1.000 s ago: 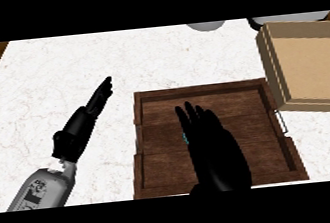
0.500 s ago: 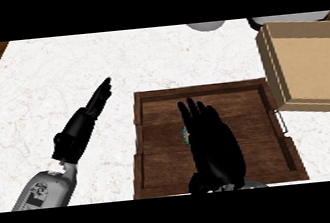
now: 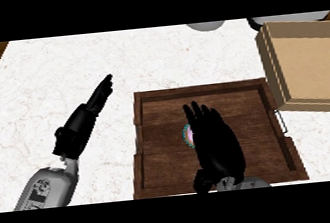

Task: Pick the cupcake from the tray and place it in the cardboard box

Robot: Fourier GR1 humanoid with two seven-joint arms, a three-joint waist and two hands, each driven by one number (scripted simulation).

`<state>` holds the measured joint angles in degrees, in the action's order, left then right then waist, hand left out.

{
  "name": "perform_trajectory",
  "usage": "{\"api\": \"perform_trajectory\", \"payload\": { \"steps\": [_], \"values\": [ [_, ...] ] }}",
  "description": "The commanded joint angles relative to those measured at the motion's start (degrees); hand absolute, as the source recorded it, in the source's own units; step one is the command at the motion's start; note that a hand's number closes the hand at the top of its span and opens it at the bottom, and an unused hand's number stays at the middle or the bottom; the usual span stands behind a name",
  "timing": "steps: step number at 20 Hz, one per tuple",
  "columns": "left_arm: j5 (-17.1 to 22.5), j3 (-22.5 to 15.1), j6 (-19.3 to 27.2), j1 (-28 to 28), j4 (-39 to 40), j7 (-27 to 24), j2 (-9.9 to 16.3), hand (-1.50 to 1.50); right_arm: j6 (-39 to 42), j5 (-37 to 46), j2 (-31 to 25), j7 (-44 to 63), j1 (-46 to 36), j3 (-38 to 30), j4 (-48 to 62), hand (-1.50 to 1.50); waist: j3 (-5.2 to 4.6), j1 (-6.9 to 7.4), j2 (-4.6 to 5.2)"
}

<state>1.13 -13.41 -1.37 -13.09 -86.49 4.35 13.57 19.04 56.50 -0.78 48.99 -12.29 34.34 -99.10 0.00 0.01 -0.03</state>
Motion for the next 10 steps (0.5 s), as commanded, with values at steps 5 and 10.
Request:
{"api": "perform_trajectory", "payload": {
  "steps": [5,10],
  "values": [
    [-3.9,1.0,-0.9,3.5,-0.8,-1.7,-3.5,0.00,-1.8,1.9,0.6,-1.6,3.2,0.8,2.9,-1.50,0.00,0.02,-0.01],
    [-3.8,3.4,-2.7,-0.7,0.0,1.6,-4.8,0.00,-1.6,-1.1,0.8,-3.5,-3.3,-3.2,10.4,-1.50,0.00,0.00,0.04]
  ]
}}
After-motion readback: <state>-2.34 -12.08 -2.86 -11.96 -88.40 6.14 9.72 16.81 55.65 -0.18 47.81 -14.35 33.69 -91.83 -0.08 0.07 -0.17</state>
